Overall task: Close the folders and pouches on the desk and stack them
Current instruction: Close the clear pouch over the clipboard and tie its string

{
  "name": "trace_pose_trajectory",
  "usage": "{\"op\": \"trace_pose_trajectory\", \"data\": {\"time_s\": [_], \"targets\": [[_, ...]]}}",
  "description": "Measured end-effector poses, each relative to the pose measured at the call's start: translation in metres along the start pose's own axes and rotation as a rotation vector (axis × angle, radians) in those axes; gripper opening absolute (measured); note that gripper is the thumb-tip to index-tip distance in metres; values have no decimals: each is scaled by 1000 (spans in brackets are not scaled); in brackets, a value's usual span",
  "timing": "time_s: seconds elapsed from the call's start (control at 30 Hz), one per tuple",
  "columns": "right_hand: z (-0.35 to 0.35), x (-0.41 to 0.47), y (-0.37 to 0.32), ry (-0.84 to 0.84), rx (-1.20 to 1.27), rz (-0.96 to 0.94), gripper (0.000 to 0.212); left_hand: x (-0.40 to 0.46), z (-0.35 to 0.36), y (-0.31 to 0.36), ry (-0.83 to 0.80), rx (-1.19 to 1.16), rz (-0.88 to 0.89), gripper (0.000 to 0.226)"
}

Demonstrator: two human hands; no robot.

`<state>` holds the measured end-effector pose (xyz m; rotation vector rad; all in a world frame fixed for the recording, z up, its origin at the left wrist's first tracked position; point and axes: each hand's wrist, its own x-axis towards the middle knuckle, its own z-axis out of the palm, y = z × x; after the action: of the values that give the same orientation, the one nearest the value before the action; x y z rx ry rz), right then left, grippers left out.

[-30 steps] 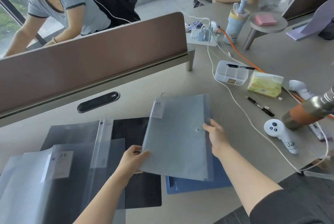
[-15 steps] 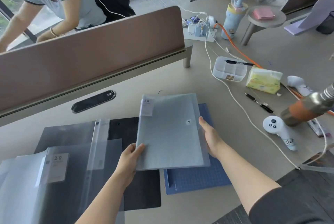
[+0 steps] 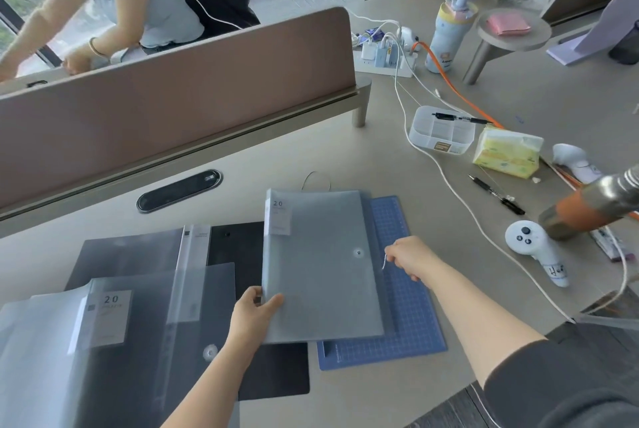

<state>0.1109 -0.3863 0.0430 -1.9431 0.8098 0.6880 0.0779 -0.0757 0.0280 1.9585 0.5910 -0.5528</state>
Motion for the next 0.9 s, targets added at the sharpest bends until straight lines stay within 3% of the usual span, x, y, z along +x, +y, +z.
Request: {"op": "trace_pose_trajectory", "data": {"time_s": [0.13,0.23,0.33,0.43,0.53,0.9], "targets": [[12,6,-13,18,-179,-9,19,-2,4,4,90,334,66,42],[22,17,-14,68,-271,-34,16,-4,11,16,138,647,324,64],[27,16,-14,132,-288,-55,12,-4,28,37,-37,914,597,65],[31,13,-18,175,-384,-81,17,3,50,48,-243,1101,696,69],[36,20,-21,204,-463,-108,20,9,67,50,-333,1194,690,73],[67,14,-48,254,-672,-297,12,14,77,47,-366,1250,725,68]]}}
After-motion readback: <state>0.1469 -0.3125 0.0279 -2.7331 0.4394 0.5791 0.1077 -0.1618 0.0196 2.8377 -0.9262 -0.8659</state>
